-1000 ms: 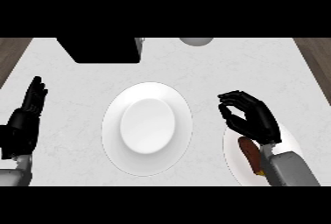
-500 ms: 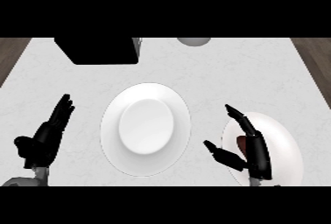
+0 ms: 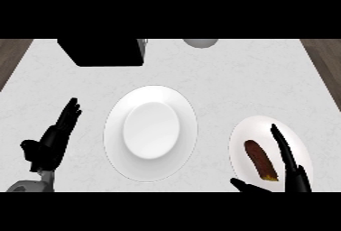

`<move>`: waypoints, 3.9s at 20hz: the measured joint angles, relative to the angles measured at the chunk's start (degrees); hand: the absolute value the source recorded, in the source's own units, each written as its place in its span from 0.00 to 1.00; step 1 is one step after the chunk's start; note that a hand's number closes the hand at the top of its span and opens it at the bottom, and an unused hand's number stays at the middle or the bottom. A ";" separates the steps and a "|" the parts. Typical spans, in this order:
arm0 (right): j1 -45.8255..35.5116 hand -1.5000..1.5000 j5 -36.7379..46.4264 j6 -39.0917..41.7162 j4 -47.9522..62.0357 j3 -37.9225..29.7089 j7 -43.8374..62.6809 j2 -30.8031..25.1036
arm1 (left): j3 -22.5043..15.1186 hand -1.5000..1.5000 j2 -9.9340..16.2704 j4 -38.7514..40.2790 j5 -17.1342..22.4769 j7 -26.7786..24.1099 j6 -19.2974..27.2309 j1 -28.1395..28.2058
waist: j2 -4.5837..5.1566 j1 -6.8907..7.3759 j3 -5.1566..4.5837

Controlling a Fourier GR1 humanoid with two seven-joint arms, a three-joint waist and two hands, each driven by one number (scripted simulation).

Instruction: Pick the sweet potato from the plate and place it in the plate

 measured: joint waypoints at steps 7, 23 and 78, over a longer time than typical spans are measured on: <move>3.74 0.00 8.82 8.24 -6.94 0.12 18.09 -11.22 | 0.66 0.50 -0.33 1.09 -0.35 -0.19 -0.32 -1.24 | 0.14 0.27 -0.10; -3.05 0.00 14.10 29.86 -9.98 0.54 45.10 -13.14 | 2.87 0.50 -1.85 1.06 -2.27 0.20 -2.60 -1.01 | 0.13 0.64 0.08; 24.48 1.00 56.48 11.55 -24.48 9.58 30.55 1.52 | 10.32 0.50 -7.40 -1.67 -8.89 2.40 -7.83 0.84 | -0.10 -0.20 0.03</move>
